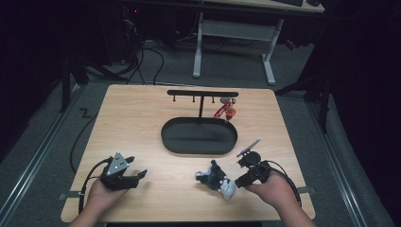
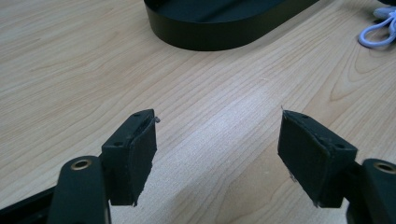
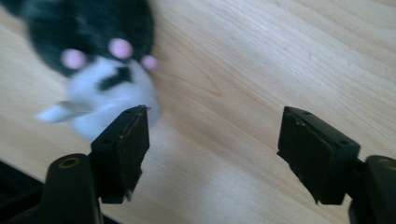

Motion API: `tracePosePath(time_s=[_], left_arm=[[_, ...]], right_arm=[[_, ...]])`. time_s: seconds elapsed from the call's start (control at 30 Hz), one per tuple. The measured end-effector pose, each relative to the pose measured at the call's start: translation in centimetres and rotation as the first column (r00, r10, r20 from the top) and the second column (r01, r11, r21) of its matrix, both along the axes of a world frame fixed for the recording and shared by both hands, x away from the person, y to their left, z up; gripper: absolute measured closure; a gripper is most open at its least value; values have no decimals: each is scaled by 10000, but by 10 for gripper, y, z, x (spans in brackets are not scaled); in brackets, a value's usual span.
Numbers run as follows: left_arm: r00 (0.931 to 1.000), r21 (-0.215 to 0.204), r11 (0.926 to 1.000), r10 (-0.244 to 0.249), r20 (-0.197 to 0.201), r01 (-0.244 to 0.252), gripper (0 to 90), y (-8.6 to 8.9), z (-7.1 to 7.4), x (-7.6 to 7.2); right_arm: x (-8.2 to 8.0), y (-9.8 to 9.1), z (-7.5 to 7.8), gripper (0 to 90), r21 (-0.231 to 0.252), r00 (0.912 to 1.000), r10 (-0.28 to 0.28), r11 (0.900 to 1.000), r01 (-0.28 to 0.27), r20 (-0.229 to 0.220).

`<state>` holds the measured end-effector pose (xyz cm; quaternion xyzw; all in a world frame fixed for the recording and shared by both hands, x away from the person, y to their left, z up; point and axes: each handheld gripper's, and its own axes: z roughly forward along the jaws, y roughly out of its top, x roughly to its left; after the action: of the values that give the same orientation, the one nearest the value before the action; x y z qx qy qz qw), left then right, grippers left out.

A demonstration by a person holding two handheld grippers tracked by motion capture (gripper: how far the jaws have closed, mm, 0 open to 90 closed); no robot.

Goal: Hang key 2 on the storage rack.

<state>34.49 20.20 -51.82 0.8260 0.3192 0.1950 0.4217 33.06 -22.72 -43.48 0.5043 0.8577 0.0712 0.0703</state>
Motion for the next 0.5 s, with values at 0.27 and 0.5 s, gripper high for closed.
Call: tracePosePath(time_s=[0.27,0.5], left_arm=[[10000,29,10000,-46,55,46,285,-1,1,1],[9999,143,9998,-124,80,123,285,-3,0,1]], right_arm=[[-7,19,6,134,397,9993,297,9988,-288,-247],[-6,38,-7,101,389,9948,804,9962,-780,-627]])
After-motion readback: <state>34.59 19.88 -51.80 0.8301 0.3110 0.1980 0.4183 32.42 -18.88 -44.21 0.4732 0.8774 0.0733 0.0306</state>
